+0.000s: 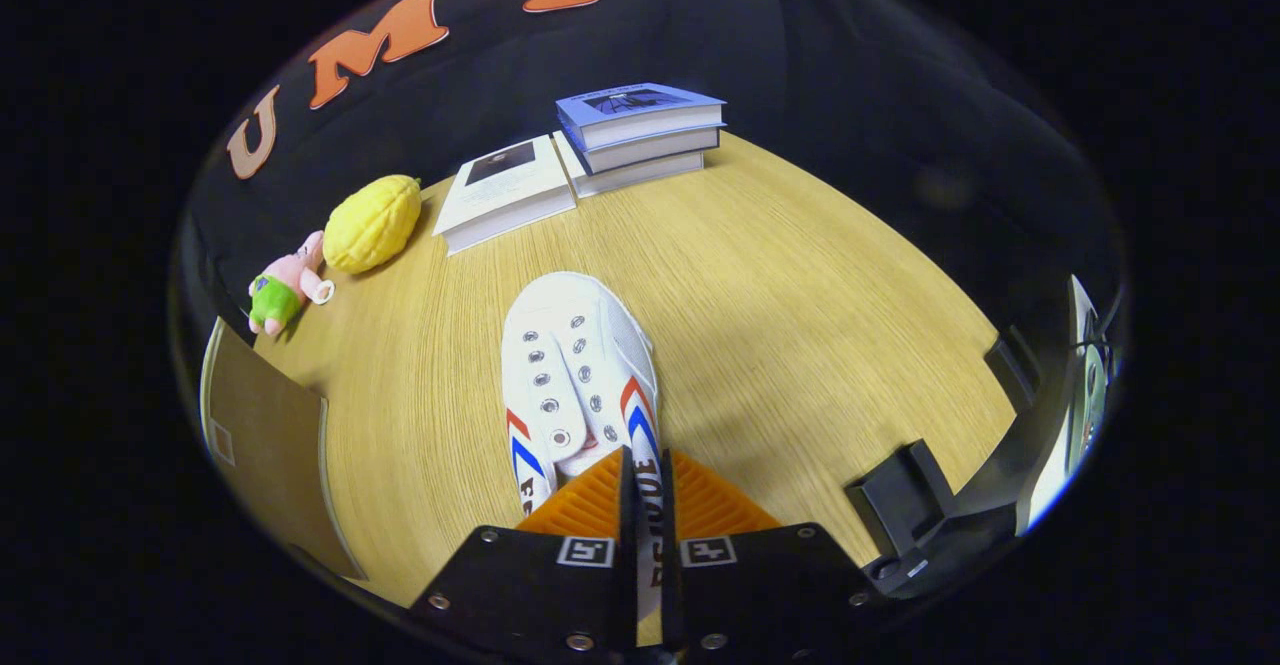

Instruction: Open the storage box then place both shoes into the box .Put the left shoe in first, then the right shoe, with the right side of both shoes facing outward in a uniform manner.

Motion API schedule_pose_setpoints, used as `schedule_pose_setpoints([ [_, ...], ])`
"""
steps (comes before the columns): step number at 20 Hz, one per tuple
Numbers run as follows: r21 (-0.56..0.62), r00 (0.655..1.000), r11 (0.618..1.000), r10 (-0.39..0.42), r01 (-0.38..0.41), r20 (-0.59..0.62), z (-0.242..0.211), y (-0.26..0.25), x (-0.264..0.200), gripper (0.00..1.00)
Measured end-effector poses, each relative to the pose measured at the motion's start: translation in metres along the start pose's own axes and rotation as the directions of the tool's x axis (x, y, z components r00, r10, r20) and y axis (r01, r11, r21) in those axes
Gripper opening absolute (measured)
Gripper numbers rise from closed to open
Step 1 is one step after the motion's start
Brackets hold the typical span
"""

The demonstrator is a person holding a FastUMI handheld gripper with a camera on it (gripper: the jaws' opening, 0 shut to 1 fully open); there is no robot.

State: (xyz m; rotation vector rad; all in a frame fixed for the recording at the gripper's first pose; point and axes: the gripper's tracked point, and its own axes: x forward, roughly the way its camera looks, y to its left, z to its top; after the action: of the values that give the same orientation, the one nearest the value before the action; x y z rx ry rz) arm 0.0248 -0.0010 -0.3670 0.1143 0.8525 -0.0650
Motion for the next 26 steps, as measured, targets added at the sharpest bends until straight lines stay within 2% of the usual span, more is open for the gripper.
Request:
schedule_pose_setpoints([
  [1, -0.006, 1.000, 1.000, 0.001, 0.000, 0.007, 0.001, 0.002, -0.002, 0.03],
  [2, -0.002, 1.000, 1.000, -0.001, 0.001, 0.014, 0.003, 0.004, -0.006, 0.01],
  [6, -0.010, 0.998, 1.000, -0.005, 0.006, 0.056, 0.020, 0.013, -0.024, 0.01],
  [13, -0.007, 0.987, 0.998, 0.055, -0.055, 0.151, 0.065, 0.047, -0.077, 0.01],
  [15, -0.007, 0.979, 0.995, 0.101, -0.101, 0.179, 0.079, 0.068, -0.099, 0.00],
  [21, -0.104, 0.946, 0.979, 0.199, -0.177, 0.255, 0.107, 0.143, -0.165, 0.00],
  [26, -0.127, 0.927, 0.965, 0.257, -0.231, 0.271, 0.094, 0.218, -0.200, 0.00],
])
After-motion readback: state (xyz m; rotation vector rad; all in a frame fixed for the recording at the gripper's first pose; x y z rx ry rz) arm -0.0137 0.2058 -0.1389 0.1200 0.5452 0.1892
